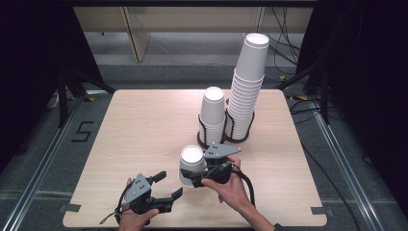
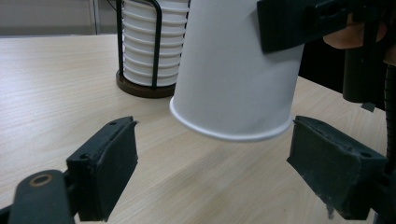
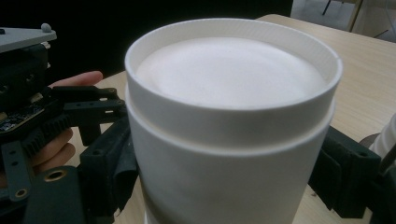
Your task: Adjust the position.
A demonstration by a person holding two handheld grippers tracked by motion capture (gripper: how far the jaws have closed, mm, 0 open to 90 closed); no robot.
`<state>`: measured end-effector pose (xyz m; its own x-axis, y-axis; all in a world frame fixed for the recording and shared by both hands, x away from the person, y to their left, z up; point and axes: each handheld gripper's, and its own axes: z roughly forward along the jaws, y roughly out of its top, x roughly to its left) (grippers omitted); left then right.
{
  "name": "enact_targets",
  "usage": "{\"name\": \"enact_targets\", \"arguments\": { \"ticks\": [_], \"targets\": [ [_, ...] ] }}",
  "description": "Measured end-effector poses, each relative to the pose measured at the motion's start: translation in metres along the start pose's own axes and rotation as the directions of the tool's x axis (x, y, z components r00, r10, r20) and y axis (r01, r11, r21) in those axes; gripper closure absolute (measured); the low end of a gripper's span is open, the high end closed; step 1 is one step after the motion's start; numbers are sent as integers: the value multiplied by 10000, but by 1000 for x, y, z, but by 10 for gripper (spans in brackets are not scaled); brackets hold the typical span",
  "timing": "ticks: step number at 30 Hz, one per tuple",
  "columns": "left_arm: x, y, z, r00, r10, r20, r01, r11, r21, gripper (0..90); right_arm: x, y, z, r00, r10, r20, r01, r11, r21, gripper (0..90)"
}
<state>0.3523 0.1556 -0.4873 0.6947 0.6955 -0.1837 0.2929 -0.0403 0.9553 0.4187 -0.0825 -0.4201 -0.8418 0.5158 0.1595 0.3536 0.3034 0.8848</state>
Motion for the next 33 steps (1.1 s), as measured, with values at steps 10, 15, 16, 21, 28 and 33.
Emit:
{"name": "enact_targets", "arguments": {
  "ticks": [10,15,16,21,28,33],
  "targets": [
    [-2,-2,9,10000,-71,2,71,9998,206,146,8,1,9,9993,-177,-317,170,9996,-209,195],
    [-4,-2,14,9998,40,215,-38,9999,-98,110,14,1,12,9987,-124,-500,109,9995,-295,195],
    [-4,-2,14,9998,54,166,-53,10000,-63,96,15,2,13,9981,-292,-545,273,9990,-347,195],
    [-6,-2,18,9998,101,198,-98,9998,-169,30,20,2,13,9974,-106,-706,79,9993,-374,195],
    [-8,-2,19,9993,337,-129,-337,9994,29,11,25,3,13,9928,63,-1195,-125,9986,-507,196],
    [-10,-3,20,9982,585,-130,-587,9981,-196,15,24,2,13,9924,239,-1207,-291,9987,-418,195]
  ]
}}
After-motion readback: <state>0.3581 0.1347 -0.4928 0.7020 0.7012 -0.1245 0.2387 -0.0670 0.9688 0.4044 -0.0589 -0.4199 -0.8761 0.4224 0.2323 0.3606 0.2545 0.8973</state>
